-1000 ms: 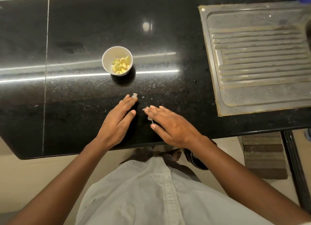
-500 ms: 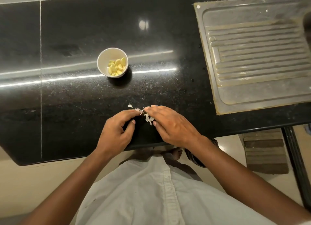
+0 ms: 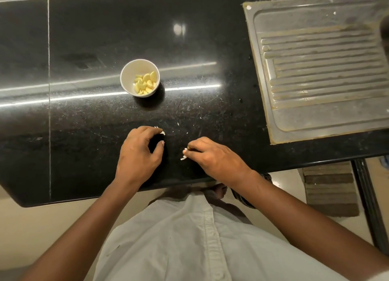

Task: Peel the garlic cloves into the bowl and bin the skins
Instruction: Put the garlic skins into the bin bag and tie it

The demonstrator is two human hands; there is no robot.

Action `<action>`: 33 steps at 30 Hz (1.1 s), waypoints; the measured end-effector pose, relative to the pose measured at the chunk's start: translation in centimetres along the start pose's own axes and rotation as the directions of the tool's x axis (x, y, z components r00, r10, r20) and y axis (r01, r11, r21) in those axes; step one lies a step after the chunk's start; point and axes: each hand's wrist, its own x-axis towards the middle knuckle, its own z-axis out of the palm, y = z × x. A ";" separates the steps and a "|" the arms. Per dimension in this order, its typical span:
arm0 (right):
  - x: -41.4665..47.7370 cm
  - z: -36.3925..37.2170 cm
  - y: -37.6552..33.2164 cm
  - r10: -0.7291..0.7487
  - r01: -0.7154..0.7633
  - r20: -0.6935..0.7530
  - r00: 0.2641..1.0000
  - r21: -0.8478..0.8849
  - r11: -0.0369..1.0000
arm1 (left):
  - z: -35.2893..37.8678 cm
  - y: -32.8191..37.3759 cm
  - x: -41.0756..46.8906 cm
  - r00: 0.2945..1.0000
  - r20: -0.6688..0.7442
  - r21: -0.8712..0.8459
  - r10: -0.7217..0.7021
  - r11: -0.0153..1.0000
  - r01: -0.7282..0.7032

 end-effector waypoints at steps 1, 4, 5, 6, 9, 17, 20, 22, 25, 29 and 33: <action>-0.4 0.0 0.3 -0.013 0.013 0.000 1.000 -0.006 1.000 | 0.0 0.1 0.1 1.000 0.016 0.025 -0.006 1.000 0.005; -0.8 -0.3 1.5 -0.006 0.005 -0.032 0.999 -0.038 0.999 | -0.1 0.3 0.6 0.999 0.054 0.086 0.001 0.996 -0.005; -0.7 -0.5 1.9 0.013 -0.016 -0.055 0.998 -0.044 0.999 | -0.1 0.4 0.7 0.998 0.069 0.110 0.012 0.994 -0.019; -0.4 -0.7 2.3 0.045 -0.048 -0.087 0.995 -0.037 0.998 | -0.2 0.4 0.9 0.996 0.086 0.130 0.025 0.991 -0.036; 0.5 -1.9 3.5 0.255 -0.225 -0.218 0.942 0.157 0.962 | -0.5 0.6 1.3 0.989 0.135 0.158 0.064 0.984 -0.085; 5.8 -1.4 3.1 0.427 -0.372 -0.337 0.839 0.217 0.902 | -0.4 1.3 2.2 0.991 0.135 0.192 -0.010 0.981 -0.016; 7.6 -0.6 1.0 0.329 -0.311 -0.285 0.900 0.109 0.944 | -0.4 1.5 2.7 0.983 0.155 0.237 -0.097 0.970 0.058; 7.9 0.0 -0.3 0.247 -0.244 -0.223 0.943 0.040 0.969 | -0.7 1.3 3.2 0.970 0.167 0.256 -0.175 0.958 0.128; 6.1 0.1 -1.6 0.113 -0.116 -0.102 0.988 -0.025 0.993 | -1.1 0.9 3.7 0.958 0.172 0.259 -0.228 0.949 0.179; 1.8 -0.7 -1.2 0.009 -0.006 0.034 0.999 -0.068 0.998 | -1.3 1.2 3.9 0.956 0.211 0.296 -0.204 0.945 0.137; 0.1 -1.4 0.3 0.129 -0.128 -0.045 0.991 0.036 0.991 | -1.7 1.0 3.9 0.957 0.247 0.263 -0.155 0.961 0.087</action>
